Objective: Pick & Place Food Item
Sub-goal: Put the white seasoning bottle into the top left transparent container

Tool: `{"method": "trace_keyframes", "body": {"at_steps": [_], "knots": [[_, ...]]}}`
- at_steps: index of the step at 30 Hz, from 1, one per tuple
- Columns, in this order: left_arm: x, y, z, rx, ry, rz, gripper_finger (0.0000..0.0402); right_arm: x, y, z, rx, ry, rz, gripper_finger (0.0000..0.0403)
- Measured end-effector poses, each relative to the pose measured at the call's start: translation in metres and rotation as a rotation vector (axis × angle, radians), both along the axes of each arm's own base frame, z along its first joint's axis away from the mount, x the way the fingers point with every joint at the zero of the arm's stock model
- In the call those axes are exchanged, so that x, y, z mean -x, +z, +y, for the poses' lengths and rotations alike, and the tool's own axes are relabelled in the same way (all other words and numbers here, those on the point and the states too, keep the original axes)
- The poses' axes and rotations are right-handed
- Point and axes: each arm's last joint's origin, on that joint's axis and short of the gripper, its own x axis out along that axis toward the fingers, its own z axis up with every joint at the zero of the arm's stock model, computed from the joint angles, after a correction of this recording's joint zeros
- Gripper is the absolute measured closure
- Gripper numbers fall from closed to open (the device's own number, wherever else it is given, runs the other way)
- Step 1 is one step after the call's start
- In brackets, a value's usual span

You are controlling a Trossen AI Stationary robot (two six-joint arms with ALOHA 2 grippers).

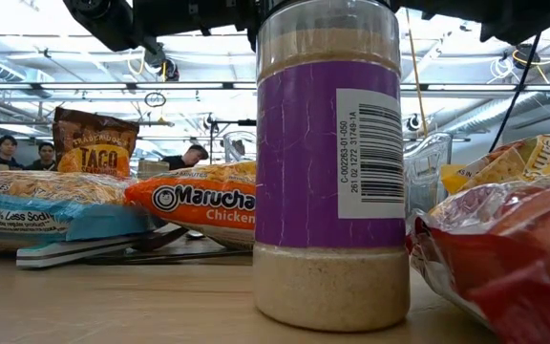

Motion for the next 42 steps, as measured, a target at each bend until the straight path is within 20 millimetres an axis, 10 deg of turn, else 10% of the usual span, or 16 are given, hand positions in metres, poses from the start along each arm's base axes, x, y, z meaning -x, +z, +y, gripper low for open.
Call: {"method": "trace_keyframes", "body": {"at_steps": [7, 15, 20, 32, 42], "knots": [[0.000, -0.001, 0.000, 0.000, 0.003, 0.015, 0.0199, -0.004, -0.004, 0.000, 0.015, -0.026, 0.040, 0.0212], [-0.002, -0.003, -0.011, 0.069, -0.012, 0.100, 0.0199, 0.000, -0.002, 0.000, -0.009, -0.014, 0.067, 0.0213], [0.004, 0.010, -0.016, 0.078, 0.121, 0.426, 0.0046, 0.001, -0.006, -0.002, 0.015, -0.017, 0.126, 0.0213], [0.025, 0.146, -0.012, 0.015, 0.191, 0.708, 0.0159, -0.001, -0.019, -0.001, -0.018, -0.010, 0.257, 0.0213], [0.009, 0.158, -0.014, -0.003, 0.181, 0.814, 0.0083, -0.011, -0.033, 0.000, -0.037, -0.011, 0.277, 0.0213]]}}
